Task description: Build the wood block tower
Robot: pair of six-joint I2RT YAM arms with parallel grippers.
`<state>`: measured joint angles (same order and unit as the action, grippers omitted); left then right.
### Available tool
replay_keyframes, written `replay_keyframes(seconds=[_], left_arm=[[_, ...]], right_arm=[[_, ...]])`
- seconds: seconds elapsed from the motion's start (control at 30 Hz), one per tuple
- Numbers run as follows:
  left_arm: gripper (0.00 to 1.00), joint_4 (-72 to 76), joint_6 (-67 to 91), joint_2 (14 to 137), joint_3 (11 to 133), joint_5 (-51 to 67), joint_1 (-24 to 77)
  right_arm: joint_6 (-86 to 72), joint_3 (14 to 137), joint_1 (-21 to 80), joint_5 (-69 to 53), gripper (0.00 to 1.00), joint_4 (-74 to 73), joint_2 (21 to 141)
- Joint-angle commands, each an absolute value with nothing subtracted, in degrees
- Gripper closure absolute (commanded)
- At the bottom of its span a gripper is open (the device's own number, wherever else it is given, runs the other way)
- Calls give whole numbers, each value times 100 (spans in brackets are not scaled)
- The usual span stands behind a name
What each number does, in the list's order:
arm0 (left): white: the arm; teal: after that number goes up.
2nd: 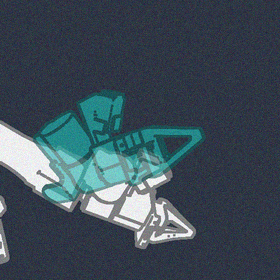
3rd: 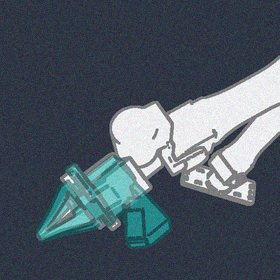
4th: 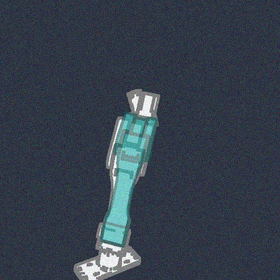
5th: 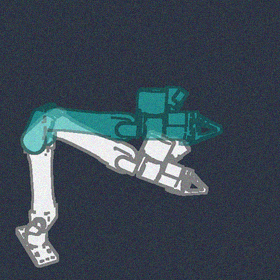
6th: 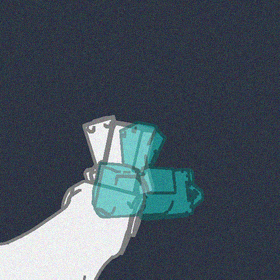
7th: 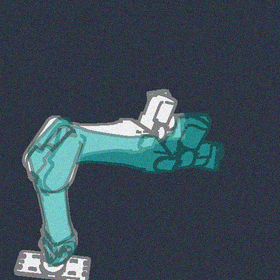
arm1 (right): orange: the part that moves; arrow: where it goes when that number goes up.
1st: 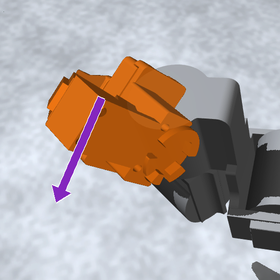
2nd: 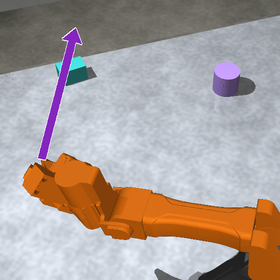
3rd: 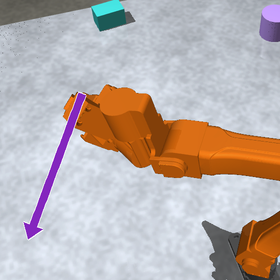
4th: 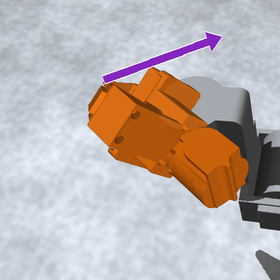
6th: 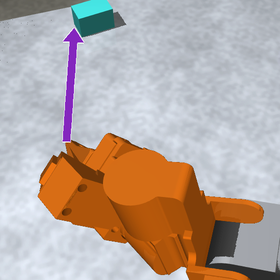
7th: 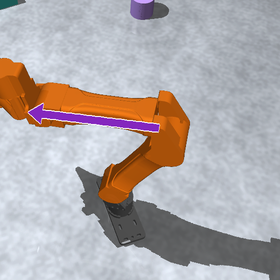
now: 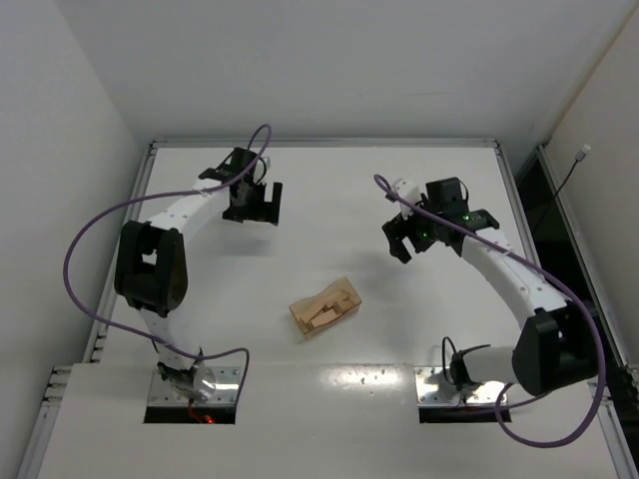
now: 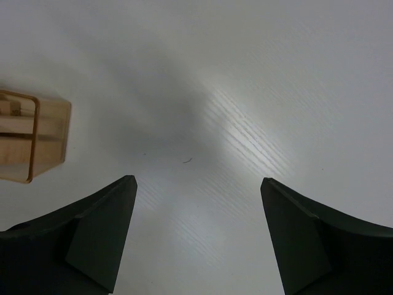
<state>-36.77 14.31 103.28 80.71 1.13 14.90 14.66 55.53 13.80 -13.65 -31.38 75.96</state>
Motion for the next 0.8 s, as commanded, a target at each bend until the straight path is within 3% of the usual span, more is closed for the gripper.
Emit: replay_keyframes(seconds=[0.0,0.2,0.4,0.57,0.77], left_arm=[[0,-3595,1556,10116,8042,246,1459],[0,-3595,1424,10002,7928,475,1397],[0,-3595,1362,9870,7823,475,1222],[0,-3595,1248,9511,7691,404,836],[0,-3595,1248,9255,7339,536,274]], right_arm=[[1819,5730,1572,-1591,21,-3199,7488],[2284,6002,2030,-1634,22,-3330,7567],[4065,6765,3066,-2303,29,-4490,8155],[4850,7356,3813,-2425,45,-5132,8824],[5668,6375,4578,-2189,50,-4791,8254]])
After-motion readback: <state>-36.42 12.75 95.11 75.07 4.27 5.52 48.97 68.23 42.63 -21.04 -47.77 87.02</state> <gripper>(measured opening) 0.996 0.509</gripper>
